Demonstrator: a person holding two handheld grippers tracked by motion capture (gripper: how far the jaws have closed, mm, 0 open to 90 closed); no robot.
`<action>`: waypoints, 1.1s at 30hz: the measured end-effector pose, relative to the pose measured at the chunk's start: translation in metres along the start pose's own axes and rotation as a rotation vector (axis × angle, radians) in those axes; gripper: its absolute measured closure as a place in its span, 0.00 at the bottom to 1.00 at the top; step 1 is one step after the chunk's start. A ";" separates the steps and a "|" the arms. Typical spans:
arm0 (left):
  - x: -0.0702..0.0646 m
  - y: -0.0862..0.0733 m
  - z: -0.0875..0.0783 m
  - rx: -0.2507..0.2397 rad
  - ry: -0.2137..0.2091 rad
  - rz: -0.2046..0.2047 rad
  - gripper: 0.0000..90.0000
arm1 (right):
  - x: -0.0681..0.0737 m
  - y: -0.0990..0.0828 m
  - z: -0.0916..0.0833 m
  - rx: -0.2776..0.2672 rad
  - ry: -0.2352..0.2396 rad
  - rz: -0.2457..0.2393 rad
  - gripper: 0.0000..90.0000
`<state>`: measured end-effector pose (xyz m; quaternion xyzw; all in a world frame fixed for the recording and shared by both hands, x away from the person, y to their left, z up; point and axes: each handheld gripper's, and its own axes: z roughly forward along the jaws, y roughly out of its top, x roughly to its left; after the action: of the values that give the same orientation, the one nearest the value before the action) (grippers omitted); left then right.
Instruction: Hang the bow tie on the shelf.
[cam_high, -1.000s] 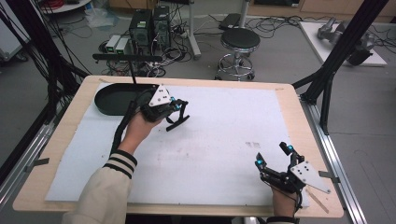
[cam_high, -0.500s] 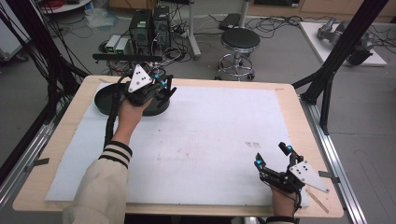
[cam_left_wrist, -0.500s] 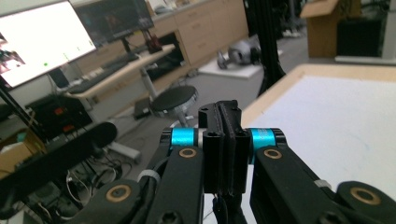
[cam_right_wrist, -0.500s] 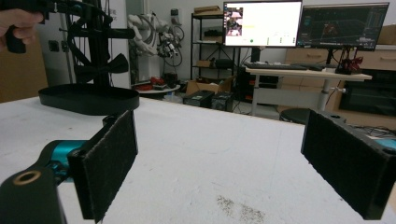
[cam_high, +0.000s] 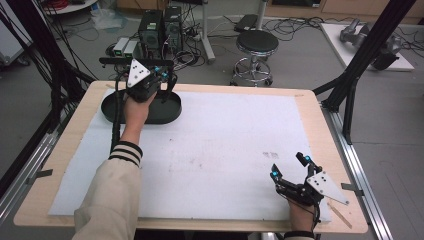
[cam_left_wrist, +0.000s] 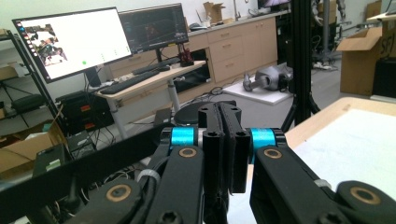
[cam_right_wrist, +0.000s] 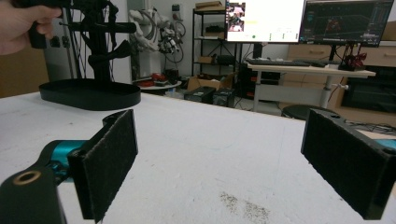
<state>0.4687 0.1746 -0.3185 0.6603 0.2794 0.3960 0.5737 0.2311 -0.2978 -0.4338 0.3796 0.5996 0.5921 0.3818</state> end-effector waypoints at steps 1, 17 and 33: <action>0.003 0.001 0.002 -0.005 0.008 0.007 0.97 | 0.000 0.000 0.000 0.000 0.000 0.000 0.11; 0.027 -0.009 0.025 0.014 0.054 -0.059 0.97 | 0.000 -0.004 0.005 0.023 0.008 -0.012 0.11; 0.033 -0.010 0.038 0.080 0.135 -0.016 0.88 | 0.001 -0.004 0.007 0.027 0.009 -0.028 0.11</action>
<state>0.5195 0.1832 -0.3225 0.6524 0.3382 0.4236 0.5297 0.2368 -0.2946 -0.4375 0.3735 0.6145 0.5805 0.3820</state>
